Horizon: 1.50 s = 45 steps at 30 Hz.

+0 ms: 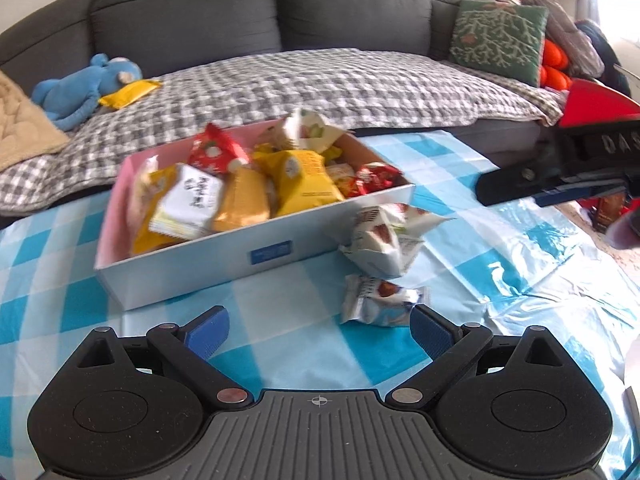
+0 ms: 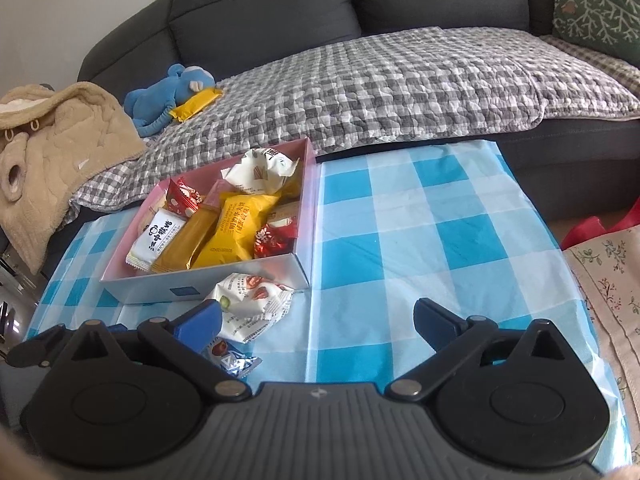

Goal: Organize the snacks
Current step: 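Withdraw both tools from the box toward the last packets, then grasp the small silver packet with the left tool while the right tool grasps the white nut packet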

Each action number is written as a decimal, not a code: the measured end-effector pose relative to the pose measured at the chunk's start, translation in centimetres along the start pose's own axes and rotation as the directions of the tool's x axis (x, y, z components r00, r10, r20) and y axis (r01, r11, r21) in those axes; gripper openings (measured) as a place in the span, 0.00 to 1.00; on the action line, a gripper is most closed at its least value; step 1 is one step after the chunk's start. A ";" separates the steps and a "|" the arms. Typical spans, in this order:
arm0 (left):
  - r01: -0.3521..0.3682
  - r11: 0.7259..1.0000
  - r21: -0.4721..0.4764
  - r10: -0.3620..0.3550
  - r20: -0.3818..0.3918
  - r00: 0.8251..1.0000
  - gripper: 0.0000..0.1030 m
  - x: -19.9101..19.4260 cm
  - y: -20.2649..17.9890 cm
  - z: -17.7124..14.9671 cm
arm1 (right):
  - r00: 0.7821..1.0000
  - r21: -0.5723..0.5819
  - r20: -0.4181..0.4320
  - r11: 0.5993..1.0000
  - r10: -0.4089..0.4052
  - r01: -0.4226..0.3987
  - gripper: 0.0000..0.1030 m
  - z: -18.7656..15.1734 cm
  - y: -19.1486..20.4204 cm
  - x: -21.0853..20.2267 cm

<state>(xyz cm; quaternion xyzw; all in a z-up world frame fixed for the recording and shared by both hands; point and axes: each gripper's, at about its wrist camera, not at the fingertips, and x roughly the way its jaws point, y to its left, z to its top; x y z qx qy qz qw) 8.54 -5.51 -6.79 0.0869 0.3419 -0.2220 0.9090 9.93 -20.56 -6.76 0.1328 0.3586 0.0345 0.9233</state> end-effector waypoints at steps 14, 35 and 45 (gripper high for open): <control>0.074 0.994 0.078 -0.075 0.007 0.997 0.83 2.9 -3.0 0.0 | 0.990 -0.018 -0.075 0.992 0.123 -0.125 0.99 0.2 2.7 3.1; 0.069 0.997 0.020 -0.069 -0.013 0.998 0.36 2.5 -1.8 0.2 | 0.971 0.181 -0.150 0.971 0.185 -0.157 0.58 0.0 1.7 6.5; 0.078 0.997 -0.002 -0.078 -0.027 0.997 0.34 2.1 -1.2 0.6 | 0.972 0.180 -0.165 0.974 0.166 -0.136 0.52 0.2 1.8 6.3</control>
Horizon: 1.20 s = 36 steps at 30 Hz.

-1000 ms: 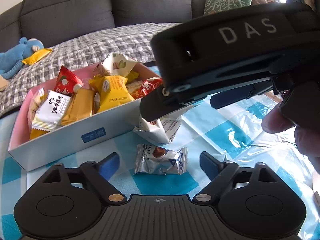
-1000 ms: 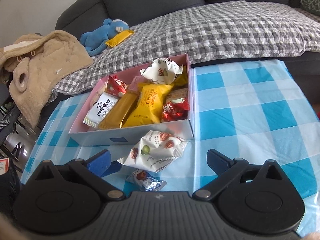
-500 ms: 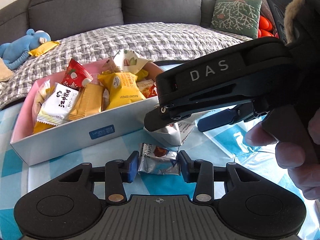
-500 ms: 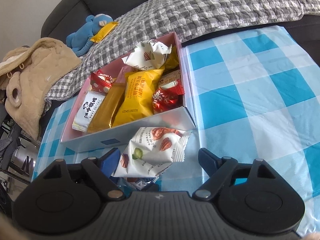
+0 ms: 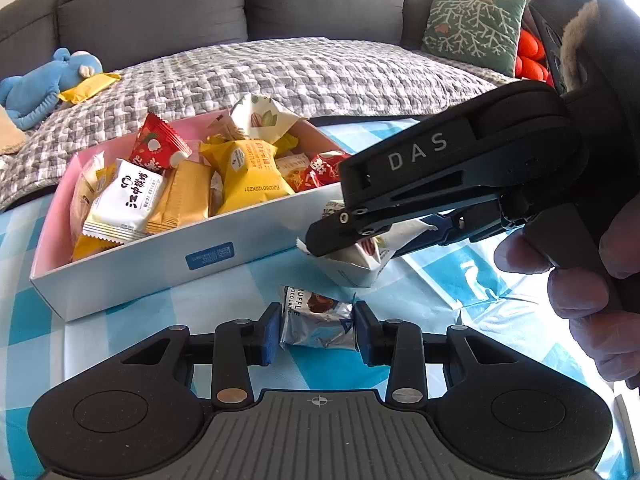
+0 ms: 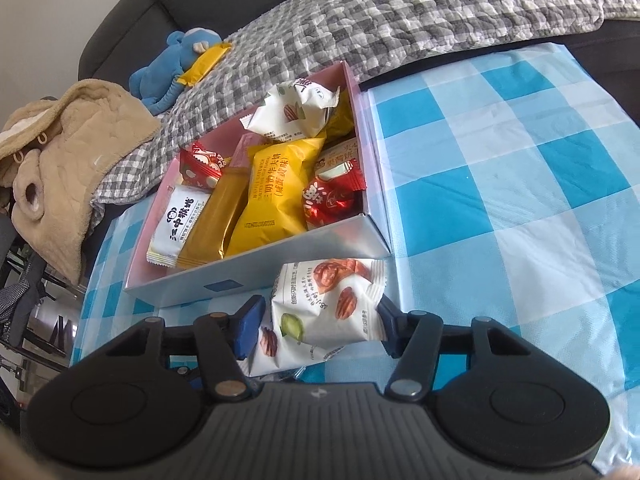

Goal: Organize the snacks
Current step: 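Grasp the small silver packet with the left tool while the right tool grasps the white nut packet, then carry the silver and white nut packets over the pink box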

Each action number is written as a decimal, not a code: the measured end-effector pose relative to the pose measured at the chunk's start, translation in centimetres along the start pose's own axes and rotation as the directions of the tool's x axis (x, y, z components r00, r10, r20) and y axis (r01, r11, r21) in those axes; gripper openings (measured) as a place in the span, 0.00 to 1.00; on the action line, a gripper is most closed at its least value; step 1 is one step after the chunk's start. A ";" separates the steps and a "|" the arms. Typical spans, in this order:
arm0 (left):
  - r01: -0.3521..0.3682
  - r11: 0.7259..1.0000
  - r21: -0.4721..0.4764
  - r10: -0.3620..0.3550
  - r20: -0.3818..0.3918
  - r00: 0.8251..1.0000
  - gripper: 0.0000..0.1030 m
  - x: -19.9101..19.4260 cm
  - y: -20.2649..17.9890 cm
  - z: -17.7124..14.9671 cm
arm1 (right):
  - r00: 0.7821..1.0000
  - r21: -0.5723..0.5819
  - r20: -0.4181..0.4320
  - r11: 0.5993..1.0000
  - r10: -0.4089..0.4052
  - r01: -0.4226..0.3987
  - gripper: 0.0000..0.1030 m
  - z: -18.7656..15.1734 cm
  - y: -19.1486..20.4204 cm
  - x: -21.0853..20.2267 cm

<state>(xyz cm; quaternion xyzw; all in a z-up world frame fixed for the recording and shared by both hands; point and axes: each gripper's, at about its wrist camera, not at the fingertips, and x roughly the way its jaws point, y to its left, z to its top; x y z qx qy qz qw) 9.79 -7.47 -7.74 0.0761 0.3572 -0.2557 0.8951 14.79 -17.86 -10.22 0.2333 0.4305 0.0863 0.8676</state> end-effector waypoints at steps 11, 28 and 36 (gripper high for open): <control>0.008 1.000 -0.009 -0.008 -0.013 1.000 0.34 -0.8 0.4 0.4 | 1.000 0.041 -0.007 0.999 0.011 -0.011 0.52 0.1 -0.6 -1.2; -0.010 0.999 -0.052 0.011 0.036 0.999 0.34 -3.5 2.1 1.1 | 0.999 0.091 0.026 0.995 0.042 -0.044 0.52 0.7 -1.0 -3.9; -0.046 0.993 -0.106 0.055 0.088 0.995 0.34 -4.7 4.2 2.6 | 0.993 0.106 0.087 0.991 0.075 -0.084 0.52 1.6 -0.7 -5.1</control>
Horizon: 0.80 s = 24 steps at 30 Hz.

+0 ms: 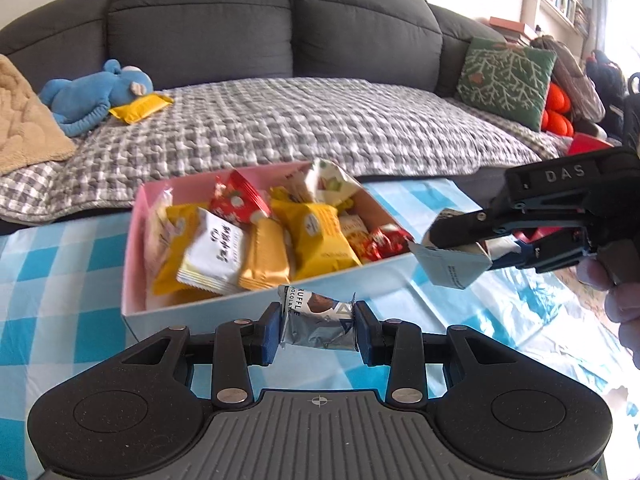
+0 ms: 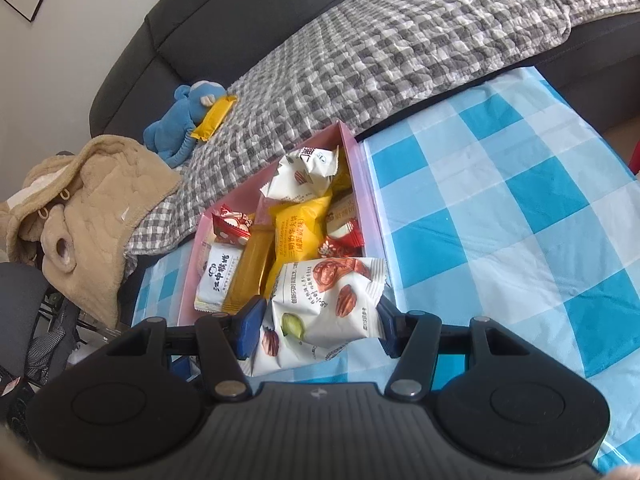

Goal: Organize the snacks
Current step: 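Carry the silver and white nut packets over the pink box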

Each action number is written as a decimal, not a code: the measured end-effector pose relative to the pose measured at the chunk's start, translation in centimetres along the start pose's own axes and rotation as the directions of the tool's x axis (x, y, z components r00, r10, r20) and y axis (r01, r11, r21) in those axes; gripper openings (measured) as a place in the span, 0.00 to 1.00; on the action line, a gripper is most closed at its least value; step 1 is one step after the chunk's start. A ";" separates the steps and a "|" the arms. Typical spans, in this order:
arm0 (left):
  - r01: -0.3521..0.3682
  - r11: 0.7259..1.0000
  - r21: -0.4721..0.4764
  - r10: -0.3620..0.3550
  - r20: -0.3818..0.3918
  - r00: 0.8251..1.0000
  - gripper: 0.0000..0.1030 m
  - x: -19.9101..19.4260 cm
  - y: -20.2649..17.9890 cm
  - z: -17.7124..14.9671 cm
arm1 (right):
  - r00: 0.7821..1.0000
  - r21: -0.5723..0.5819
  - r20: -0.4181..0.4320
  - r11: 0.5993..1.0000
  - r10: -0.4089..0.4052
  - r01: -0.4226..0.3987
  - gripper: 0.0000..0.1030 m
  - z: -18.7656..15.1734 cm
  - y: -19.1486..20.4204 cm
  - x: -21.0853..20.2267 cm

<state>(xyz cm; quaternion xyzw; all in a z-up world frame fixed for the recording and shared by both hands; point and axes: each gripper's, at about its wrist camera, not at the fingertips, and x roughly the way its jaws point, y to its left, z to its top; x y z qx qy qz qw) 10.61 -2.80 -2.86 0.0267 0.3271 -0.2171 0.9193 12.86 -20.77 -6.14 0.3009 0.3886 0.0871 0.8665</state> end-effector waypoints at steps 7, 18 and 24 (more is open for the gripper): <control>-0.058 0.998 -0.016 0.059 0.040 0.997 0.34 0.2 1.7 2.4 | 0.997 -0.059 0.070 0.998 -0.010 0.014 0.52 1.4 1.1 1.0; -0.165 0.986 -0.016 0.166 0.058 0.984 0.35 4.6 5.7 7.7 | 0.993 -0.181 0.118 0.983 -0.002 0.024 0.52 3.2 2.7 3.7; -0.204 0.978 -0.048 0.206 0.038 0.978 0.35 7.7 7.4 9.5 | 0.995 -0.217 0.088 0.976 0.050 -0.029 0.52 3.4 4.0 5.1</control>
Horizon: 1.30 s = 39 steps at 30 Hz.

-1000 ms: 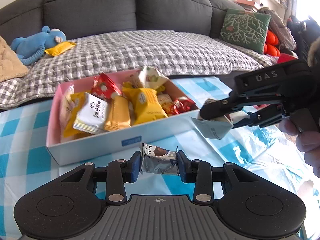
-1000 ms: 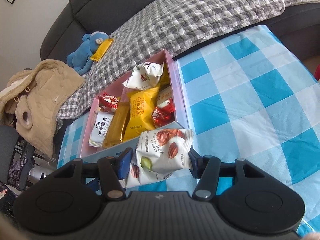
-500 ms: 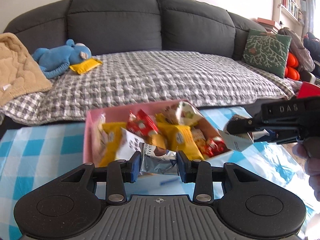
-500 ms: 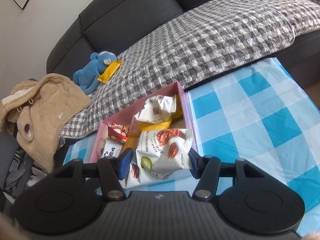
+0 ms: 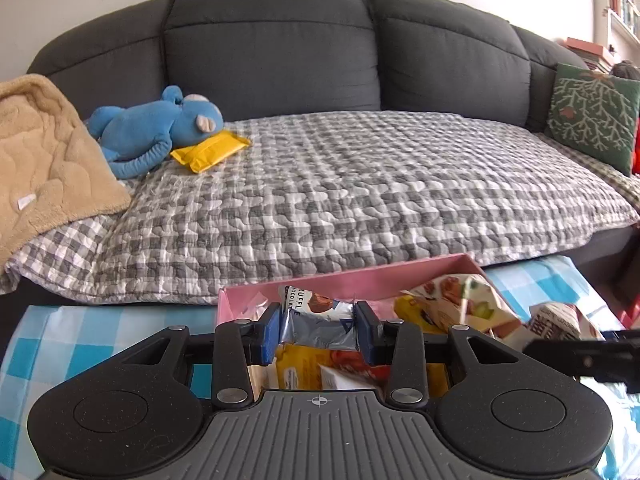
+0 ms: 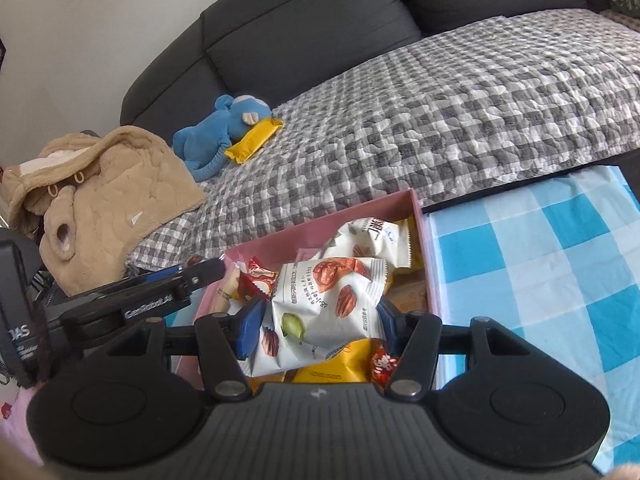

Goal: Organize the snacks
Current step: 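Carry the silver and white nut packets over the pink box, then lower both packets into the box and open both tools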

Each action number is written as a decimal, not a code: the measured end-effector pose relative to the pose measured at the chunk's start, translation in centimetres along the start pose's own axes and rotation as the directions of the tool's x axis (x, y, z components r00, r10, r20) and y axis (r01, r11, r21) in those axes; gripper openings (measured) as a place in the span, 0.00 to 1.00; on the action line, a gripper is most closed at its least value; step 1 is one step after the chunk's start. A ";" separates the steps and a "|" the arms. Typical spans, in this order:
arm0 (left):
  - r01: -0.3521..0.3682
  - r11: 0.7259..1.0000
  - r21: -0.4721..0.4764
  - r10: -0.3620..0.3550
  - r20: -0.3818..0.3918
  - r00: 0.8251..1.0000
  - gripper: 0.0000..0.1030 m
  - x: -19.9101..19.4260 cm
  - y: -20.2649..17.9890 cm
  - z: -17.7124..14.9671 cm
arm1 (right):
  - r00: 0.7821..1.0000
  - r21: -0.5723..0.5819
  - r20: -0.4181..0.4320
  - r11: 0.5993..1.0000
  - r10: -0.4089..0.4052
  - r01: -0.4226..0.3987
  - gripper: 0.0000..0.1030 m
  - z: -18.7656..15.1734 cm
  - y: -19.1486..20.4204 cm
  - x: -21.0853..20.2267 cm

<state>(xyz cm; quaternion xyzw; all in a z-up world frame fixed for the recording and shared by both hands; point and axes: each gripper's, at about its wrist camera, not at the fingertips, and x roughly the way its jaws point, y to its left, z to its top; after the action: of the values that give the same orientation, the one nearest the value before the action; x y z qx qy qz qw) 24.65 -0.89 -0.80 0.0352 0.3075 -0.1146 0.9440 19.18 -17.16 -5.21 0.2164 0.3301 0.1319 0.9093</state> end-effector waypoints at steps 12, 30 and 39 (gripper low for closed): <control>-0.001 0.999 -0.039 -0.001 -0.058 0.998 0.36 4.0 2.2 0.0 | 0.999 -0.009 0.030 1.000 0.028 -0.028 0.52 2.4 1.9 4.3; 0.026 0.998 -0.061 -0.030 -0.060 0.998 0.78 1.7 3.0 -1.0 | 0.996 -0.062 0.083 0.998 -0.019 0.024 0.80 2.6 3.1 2.3; 0.014 1.000 -0.028 -0.017 -0.096 0.995 0.83 -3.5 1.8 -3.6 | 0.995 -0.057 0.078 0.996 -0.059 0.063 0.86 0.5 2.8 -2.3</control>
<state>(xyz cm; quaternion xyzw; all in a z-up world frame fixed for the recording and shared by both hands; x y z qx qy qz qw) 20.24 2.01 -1.64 0.0253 0.3542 -0.1158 0.9276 17.54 -15.71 -2.26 0.1842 0.2975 0.1055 0.9308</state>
